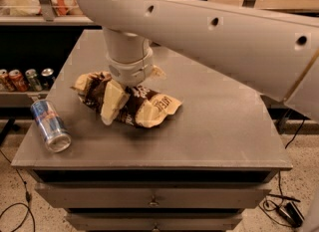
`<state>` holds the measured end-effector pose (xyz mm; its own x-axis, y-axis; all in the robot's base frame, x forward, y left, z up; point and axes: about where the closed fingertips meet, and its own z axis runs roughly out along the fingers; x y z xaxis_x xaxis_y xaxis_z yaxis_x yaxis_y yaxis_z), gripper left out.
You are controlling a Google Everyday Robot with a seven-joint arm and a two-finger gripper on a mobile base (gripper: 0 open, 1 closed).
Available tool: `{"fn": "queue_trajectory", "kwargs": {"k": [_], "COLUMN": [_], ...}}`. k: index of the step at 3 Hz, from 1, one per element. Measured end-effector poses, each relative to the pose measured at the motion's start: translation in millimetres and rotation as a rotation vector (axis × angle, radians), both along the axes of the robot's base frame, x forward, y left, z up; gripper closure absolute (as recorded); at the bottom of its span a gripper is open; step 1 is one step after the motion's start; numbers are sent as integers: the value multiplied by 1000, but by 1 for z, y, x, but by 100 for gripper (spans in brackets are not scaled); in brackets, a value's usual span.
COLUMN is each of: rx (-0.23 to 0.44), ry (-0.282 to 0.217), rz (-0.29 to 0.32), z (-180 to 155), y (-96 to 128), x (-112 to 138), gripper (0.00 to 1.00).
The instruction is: Move brown chip bag near redbull can
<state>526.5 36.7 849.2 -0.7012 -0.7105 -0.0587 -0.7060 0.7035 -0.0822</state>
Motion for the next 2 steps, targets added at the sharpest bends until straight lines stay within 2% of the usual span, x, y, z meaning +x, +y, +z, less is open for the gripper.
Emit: {"fn": "queue_trajectory", "kwargs": {"k": [1,2], "rx": [-14,-36], "ry": [-8,-52], "rz": [0,9], "z": [9,28], "y": [-3,-2], "x": [1,0], "gripper": [0,0]}}
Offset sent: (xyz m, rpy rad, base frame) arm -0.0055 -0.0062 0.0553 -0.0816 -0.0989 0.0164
